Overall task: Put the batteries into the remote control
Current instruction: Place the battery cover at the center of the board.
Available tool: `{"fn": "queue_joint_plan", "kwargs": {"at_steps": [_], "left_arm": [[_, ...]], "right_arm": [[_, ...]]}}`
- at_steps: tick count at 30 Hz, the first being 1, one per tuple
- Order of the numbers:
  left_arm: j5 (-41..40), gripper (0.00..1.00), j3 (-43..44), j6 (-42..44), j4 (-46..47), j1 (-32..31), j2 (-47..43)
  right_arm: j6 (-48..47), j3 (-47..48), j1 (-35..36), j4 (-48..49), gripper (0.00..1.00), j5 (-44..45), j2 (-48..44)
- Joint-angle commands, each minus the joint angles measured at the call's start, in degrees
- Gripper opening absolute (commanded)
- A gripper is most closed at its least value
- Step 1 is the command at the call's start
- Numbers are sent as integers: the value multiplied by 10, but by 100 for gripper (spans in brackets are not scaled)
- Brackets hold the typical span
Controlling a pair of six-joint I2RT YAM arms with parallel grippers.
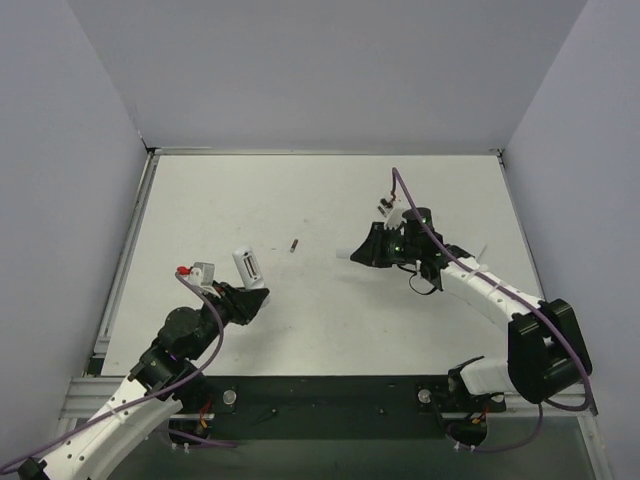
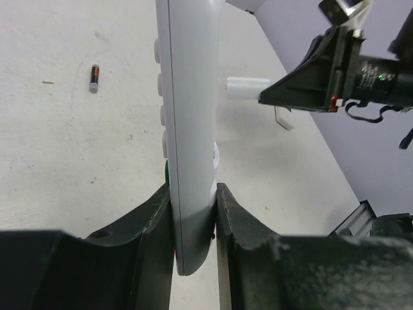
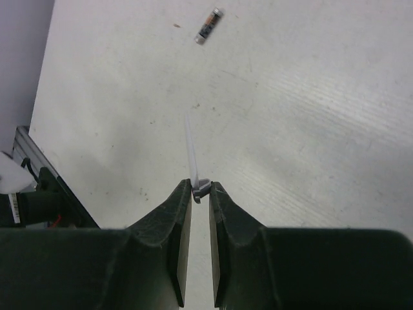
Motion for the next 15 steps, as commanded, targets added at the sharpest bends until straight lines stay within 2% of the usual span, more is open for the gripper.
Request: {"fn": "queue_joint_plan", "kwargs": {"at_steps": [1,5,10,15], "left_arm": [[-47,0,38,10,-48,3,-50],[-57,0,54,18,-65,4,-67],[-29,0,59,37,-27,4,-51],[25,0,55,23,-13,4,-44]], "right_arm": [[128,-35,-2,46,0,66,37],[182,-36,-5,77,0,38,119],[234,-30,-5,131,0,17,197],[234,-20,-3,103,0,65,227]]}}
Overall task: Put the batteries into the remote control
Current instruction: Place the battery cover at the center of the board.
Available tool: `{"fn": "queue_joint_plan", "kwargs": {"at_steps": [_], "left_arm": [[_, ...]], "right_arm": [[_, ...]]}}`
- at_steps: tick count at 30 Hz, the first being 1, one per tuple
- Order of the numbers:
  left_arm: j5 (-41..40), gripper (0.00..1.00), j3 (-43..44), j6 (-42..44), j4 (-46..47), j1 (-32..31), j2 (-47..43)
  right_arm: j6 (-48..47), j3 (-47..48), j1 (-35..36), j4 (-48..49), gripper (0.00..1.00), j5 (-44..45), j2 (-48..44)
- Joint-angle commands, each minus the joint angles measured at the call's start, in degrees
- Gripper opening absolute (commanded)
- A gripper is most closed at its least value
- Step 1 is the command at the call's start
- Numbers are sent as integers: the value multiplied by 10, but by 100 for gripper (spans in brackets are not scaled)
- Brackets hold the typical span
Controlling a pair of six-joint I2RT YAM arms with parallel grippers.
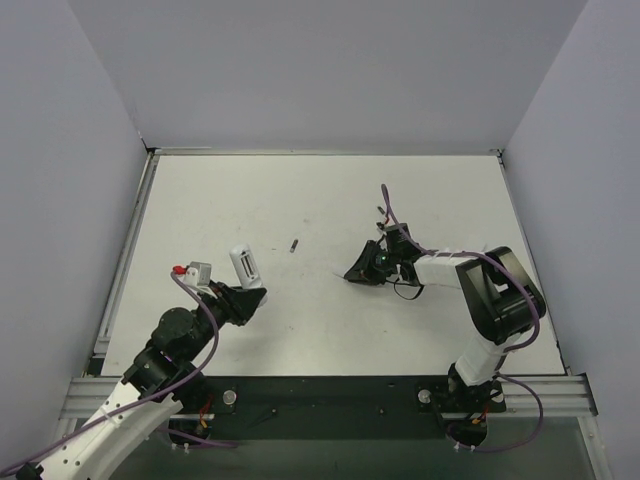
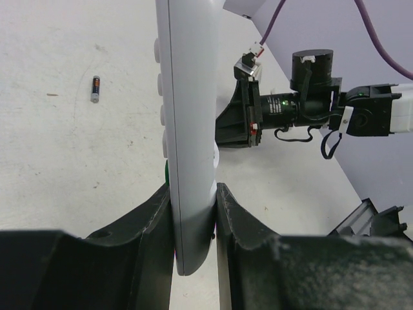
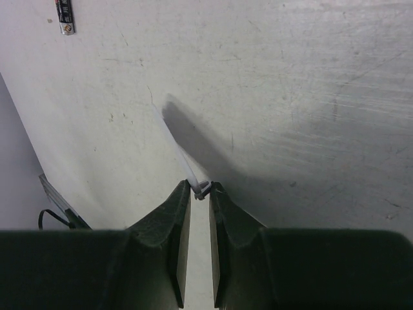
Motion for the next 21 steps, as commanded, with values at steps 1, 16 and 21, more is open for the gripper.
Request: {"fn": "queue_joint_plan", "kwargs": {"at_steps": [1,16,21], "left_arm": [[53,0,16,-2,42,3,-4],[84,0,10,-49,38,3,-15],[91,0,0,-55,60,3,2]], "right_arm": [[18,17,-1,-14,1,39,6],[-54,-21,-21,-158,100,134,-138],[-125,8,-21,-173,100,167,-221]]}}
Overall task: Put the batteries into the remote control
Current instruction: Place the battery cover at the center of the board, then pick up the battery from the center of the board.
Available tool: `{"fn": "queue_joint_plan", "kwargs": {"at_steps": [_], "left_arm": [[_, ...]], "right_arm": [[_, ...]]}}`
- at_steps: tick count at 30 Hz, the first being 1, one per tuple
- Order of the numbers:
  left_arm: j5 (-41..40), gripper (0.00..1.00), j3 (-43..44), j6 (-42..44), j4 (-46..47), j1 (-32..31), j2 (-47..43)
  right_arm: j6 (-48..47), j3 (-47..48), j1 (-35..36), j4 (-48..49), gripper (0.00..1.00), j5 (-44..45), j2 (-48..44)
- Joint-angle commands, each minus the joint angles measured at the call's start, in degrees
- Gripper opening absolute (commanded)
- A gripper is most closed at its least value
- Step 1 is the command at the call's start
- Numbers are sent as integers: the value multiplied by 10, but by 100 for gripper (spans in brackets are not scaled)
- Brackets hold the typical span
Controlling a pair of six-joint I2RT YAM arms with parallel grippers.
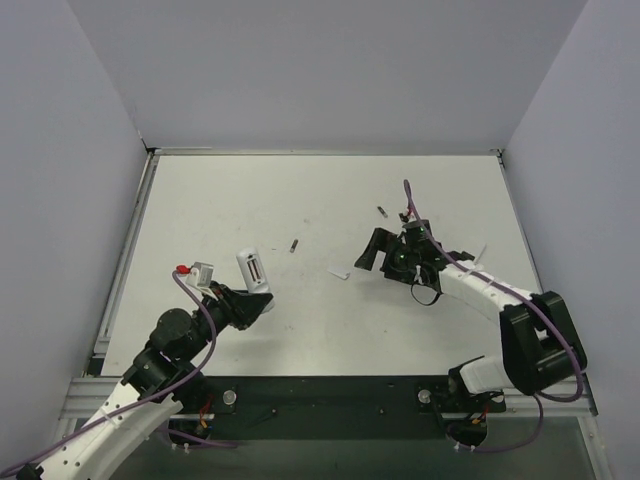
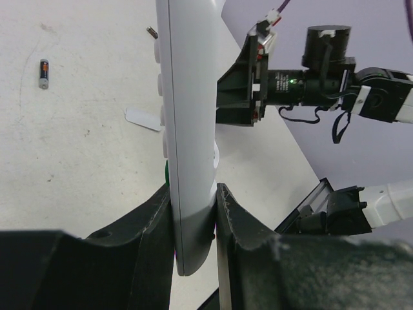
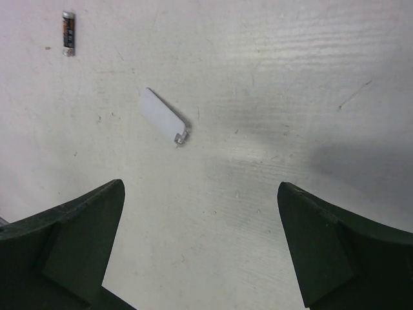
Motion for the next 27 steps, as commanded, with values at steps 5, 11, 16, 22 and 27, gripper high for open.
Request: {"fn": "queue_joint_plan", "kwargs": {"at_steps": [5,11,16,22,27], "left_arm": [[25,0,-12,-30,77,3,1],[25,0,-4,-11,46,4,-14],[23,0,-7,-1,55,3,-13],[20,0,-3,11,55,3,0],[16,0,-5,21,55,4,1]], "right_arm": [[-142,106,-6,-62,100,86,-42],[-163,214,-40,-78,95,101,61],[-229,314,-62,-121,80,129,174],[-286,413,-76,-158,71,125,273],[-320,476,-82,-184,61,121,324]]}}
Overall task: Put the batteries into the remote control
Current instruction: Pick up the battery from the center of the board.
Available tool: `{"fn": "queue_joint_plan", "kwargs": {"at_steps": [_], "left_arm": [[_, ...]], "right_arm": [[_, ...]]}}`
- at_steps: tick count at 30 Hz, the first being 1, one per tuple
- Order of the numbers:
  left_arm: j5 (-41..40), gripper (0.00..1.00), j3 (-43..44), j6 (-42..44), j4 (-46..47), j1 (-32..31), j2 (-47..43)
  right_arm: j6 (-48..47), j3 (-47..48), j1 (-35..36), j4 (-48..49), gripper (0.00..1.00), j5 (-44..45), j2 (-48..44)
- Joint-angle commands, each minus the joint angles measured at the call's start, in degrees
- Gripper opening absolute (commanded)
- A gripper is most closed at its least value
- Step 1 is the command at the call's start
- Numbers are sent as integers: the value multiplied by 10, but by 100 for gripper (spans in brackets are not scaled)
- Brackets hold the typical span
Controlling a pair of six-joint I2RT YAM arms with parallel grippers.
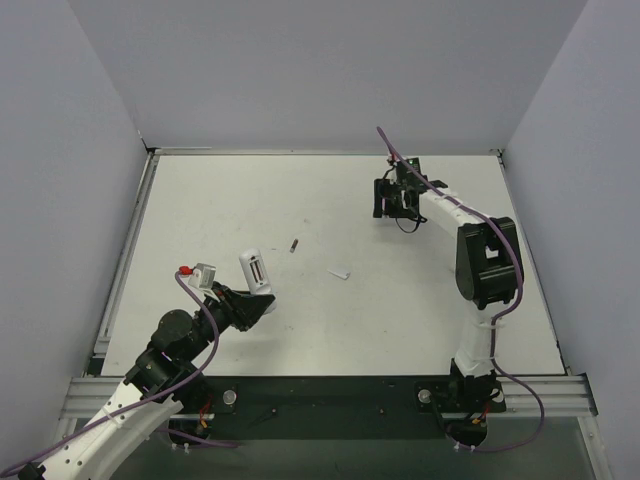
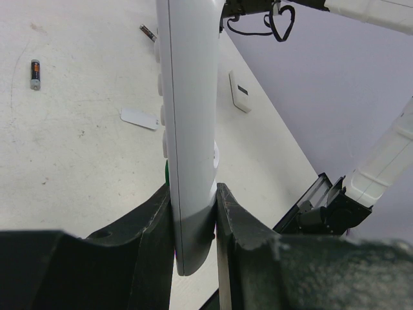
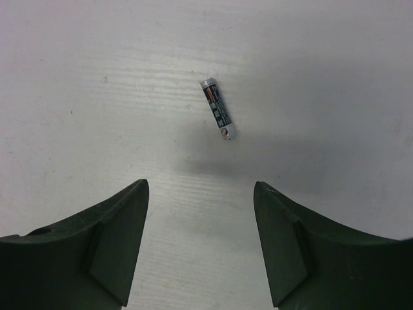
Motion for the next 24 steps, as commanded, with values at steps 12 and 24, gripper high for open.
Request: {"fn": "queue_joint_plan", "kwargs": {"at_steps": [12,24], "left_arm": [[-15,0,23,38,52,4,13],[-10,0,15,26,76,4,44]], "right_arm": [[-51,166,-9,-99,47,2,98],[-30,240,-11,-175,43,3,160]]}}
